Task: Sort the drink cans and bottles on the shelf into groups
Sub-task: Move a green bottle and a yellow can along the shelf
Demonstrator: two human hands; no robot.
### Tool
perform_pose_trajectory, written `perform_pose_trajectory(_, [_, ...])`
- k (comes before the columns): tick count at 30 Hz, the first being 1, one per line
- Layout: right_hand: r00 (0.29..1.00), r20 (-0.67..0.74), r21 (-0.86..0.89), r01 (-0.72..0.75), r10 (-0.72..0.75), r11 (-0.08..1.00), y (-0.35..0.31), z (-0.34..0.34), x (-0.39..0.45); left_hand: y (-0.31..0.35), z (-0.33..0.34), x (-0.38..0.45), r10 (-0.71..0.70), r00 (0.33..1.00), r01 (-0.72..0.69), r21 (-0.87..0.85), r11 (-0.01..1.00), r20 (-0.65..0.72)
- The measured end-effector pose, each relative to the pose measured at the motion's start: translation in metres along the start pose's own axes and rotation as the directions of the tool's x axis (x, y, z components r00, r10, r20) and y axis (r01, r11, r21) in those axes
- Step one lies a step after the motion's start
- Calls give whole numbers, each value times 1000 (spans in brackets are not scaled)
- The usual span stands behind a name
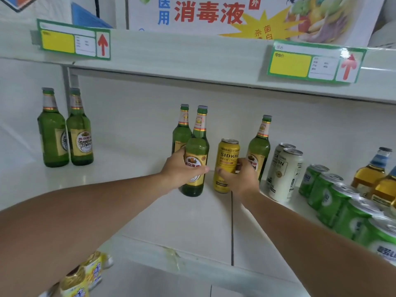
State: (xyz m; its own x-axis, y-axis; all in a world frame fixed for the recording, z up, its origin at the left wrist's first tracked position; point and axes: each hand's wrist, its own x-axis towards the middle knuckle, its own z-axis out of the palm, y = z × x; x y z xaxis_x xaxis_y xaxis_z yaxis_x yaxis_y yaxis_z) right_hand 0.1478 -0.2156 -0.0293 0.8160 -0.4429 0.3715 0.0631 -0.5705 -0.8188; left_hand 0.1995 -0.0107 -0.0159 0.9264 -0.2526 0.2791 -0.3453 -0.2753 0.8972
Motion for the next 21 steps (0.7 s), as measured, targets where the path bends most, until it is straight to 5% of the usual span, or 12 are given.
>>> perform_pose_trajectory(21, [999, 10, 133, 37, -39, 990, -10, -156, -151, 79, 15, -174, -4, 997, 5, 12, 1000, -73])
